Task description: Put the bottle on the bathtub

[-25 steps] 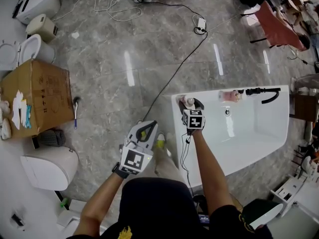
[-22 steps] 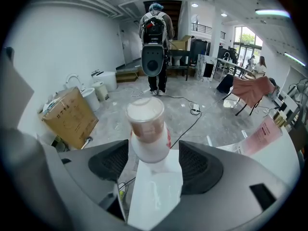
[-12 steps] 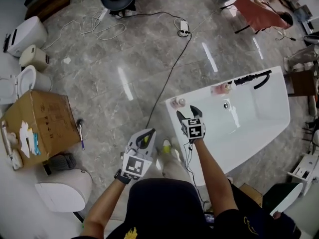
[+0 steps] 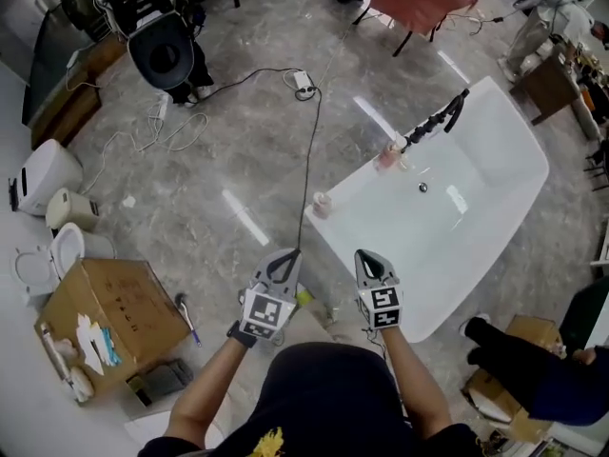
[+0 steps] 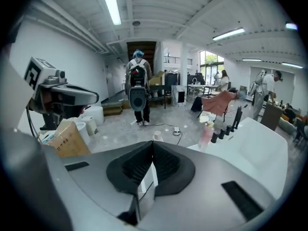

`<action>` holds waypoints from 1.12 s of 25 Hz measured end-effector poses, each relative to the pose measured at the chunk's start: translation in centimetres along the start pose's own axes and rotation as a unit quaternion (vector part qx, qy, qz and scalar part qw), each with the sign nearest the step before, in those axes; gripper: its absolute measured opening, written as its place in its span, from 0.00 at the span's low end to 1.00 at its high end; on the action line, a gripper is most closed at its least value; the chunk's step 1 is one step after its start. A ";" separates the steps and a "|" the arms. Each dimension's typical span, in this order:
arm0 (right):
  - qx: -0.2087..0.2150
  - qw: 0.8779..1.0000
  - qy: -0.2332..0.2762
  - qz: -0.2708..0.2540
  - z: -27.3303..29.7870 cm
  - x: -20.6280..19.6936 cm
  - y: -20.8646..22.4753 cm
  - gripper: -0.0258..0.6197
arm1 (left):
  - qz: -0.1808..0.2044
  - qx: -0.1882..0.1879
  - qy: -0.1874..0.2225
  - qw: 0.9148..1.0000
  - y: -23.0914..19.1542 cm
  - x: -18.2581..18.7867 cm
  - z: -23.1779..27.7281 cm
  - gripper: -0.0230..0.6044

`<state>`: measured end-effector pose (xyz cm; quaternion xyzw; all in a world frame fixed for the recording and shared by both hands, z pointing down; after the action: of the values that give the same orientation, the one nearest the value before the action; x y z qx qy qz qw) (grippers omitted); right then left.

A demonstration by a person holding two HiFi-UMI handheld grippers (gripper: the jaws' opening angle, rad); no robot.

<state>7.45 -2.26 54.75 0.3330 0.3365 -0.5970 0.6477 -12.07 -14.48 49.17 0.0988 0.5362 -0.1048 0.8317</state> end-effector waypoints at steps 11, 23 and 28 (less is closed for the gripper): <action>-0.034 0.990 0.097 0.093 -16.8 -4.1 -3.7 0.04 | 0.072 -0.028 0.015 0.997 10.3 3.8 -8.4 0.06; -0.101 0.985 0.119 0.077 -21.8 -1.5 -10.0 0.04 | 0.139 -0.107 0.072 0.982 7.5 6.6 -15.8 0.06; -0.141 0.976 0.134 0.102 -20.7 0.2 -16.3 0.04 | 0.113 -0.102 0.093 0.984 2.4 4.1 -19.3 0.06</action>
<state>-9.57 13.81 42.62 0.3483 0.4654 -0.4247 0.6941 -26.60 -7.07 37.74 0.0832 0.6047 0.0548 0.7902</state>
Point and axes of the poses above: the fingertips, and each gripper's own axes: z forward along the fingers, y to its right, x out of its top, the point moved 9 cm from there along -z, backward along the fingers, and after that the axes turned 1 degree about z, right-handed, at the moved point
